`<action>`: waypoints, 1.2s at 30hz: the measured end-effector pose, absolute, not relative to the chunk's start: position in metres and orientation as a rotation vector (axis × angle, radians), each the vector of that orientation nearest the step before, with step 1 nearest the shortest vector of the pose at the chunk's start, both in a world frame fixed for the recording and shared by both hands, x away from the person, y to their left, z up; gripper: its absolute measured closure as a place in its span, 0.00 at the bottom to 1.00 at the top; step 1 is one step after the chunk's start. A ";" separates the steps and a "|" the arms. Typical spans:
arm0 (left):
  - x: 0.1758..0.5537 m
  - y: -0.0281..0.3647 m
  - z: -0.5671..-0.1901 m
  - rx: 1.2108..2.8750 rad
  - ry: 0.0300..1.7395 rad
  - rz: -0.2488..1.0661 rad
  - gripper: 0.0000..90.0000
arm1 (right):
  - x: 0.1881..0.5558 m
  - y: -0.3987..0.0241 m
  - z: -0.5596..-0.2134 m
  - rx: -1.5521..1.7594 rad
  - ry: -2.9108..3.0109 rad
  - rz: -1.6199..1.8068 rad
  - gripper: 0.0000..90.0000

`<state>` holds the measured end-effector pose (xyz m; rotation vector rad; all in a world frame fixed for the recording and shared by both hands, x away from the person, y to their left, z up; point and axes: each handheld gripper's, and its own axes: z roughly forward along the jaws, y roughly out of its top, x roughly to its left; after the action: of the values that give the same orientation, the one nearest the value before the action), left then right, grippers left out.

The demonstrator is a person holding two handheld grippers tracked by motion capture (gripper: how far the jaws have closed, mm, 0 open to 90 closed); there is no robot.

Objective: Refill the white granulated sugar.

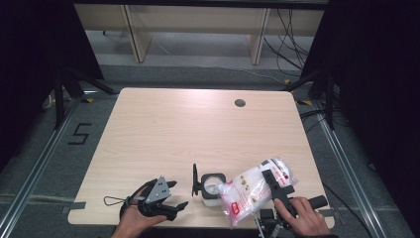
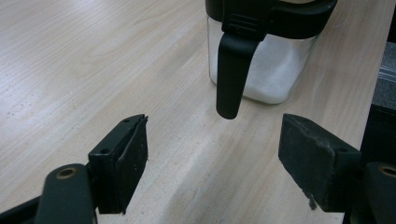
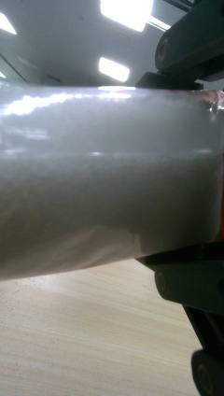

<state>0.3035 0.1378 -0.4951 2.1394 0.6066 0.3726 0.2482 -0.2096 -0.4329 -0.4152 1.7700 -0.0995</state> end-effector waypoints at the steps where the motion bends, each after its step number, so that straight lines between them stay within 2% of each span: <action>1: 0.303 0.138 -0.495 2.139 0.607 0.373 0.26 | 0.248 -0.210 -0.433 -0.415 1.770 -0.100 0.50; 36: 0.303 0.138 -0.495 2.133 0.608 0.374 0.26 | 0.246 -0.207 -0.433 -0.456 1.741 -0.166 0.51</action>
<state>0.3033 0.1377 -0.4951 2.1335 0.6077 0.3740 0.2458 -0.2068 -0.4327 -0.4557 1.7411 -0.1655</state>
